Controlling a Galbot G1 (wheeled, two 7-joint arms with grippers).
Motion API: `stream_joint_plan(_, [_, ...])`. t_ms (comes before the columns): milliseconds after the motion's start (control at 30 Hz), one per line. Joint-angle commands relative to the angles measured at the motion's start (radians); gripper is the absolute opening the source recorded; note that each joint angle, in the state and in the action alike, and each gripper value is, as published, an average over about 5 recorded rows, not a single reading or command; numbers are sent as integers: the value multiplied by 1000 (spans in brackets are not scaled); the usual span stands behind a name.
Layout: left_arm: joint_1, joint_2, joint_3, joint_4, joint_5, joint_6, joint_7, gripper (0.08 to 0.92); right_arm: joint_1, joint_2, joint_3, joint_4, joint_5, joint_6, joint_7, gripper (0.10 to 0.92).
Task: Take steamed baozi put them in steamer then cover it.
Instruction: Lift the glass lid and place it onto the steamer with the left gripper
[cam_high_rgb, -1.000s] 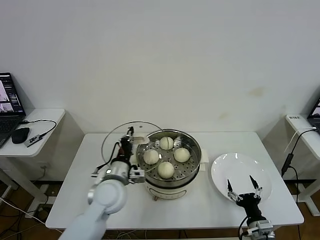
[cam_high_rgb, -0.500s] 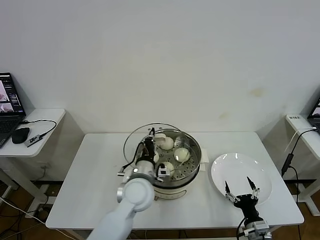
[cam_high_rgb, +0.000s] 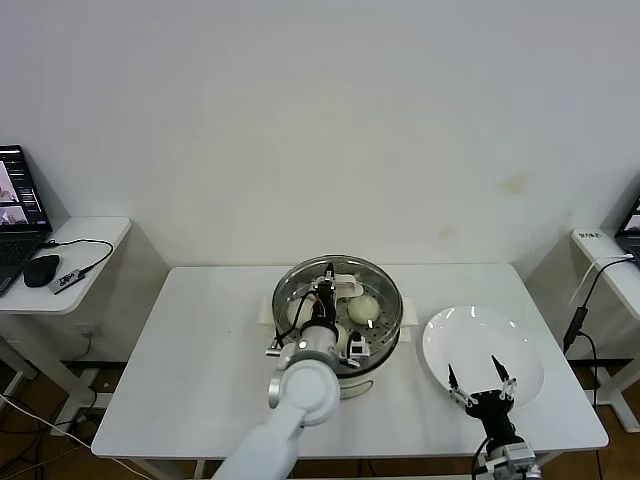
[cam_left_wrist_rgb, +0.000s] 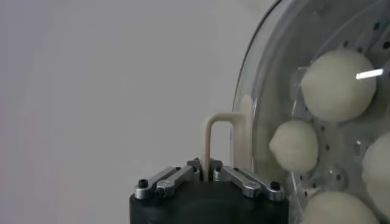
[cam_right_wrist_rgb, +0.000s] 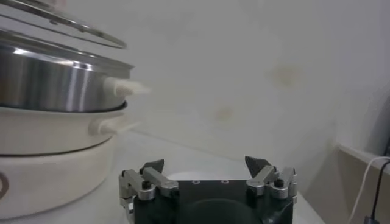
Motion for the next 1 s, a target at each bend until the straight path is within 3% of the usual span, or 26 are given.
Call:
stream_joint_plan(33, [4,-42,-2,46,39,-10,-10,148,0,-2,0,-3,-2,2,-1,823])
stream_joint_plan(800, [42,-73,-22,54,46,-42,-61,148,-6,-7,-7,-3,-6,7,-5,823])
stream_joint_plan(900, [40,-71,-26,52,47,-46,-69,167,-7,-8,-7,-2,-6,7,-5,823])
stream_joint_plan(1000, [41,-63,-28,38,47,-47,-72,239,-7,-8,-7,-2,-7,7,-5,823])
